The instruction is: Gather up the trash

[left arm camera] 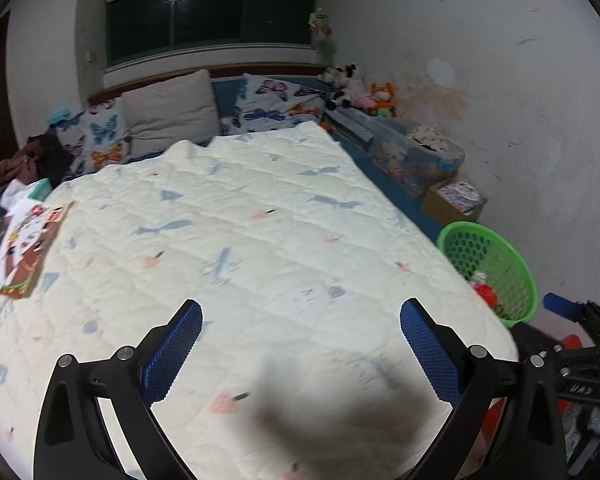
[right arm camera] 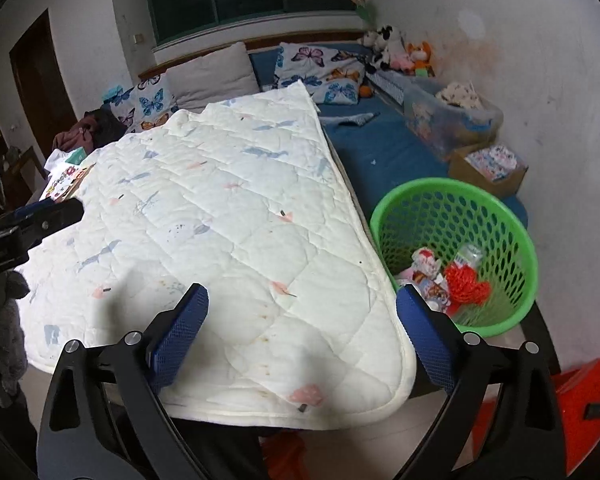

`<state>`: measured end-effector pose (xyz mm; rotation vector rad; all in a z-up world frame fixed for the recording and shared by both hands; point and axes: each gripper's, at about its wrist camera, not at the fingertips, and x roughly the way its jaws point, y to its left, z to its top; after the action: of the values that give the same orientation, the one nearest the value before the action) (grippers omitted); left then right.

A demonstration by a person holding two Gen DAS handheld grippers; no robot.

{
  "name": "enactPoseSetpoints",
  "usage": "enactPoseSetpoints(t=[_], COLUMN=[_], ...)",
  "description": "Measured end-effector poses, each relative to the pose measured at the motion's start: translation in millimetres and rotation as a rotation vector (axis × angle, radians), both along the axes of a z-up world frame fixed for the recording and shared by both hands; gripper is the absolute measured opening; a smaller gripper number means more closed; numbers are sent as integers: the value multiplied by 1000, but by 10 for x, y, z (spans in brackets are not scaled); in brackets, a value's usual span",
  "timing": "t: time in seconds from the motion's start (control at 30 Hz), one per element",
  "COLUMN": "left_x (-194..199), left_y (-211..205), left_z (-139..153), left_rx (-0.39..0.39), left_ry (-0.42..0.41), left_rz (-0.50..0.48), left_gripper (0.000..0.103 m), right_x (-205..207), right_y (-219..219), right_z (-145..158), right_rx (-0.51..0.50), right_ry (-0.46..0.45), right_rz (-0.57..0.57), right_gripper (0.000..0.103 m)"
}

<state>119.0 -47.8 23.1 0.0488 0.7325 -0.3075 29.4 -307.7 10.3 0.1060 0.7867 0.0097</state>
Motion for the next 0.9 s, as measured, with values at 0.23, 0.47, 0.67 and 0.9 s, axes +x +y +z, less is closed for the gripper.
enactPoseSetpoints(t=[0.23, 0.47, 0.67, 0.9], left_x=[-163, -244, -261, -235], left_y=[251, 370, 401, 392], left_z=[-66, -85, -63, -37], left_rx=[-18, -8, 4, 2], left_ry=[20, 22, 22, 31], left_rz=[54, 92, 115, 116], left_gripper=[96, 96, 96, 96], right_x=[-43, -64, -59, -41], right_y=[166, 232, 287, 269], right_z=[52, 95, 100, 69], right_rx=[-27, -4, 0, 13], right_ry=[-6, -3, 0, 8], right_rz=[3, 4, 9, -4], right_gripper=[94, 94, 94, 94])
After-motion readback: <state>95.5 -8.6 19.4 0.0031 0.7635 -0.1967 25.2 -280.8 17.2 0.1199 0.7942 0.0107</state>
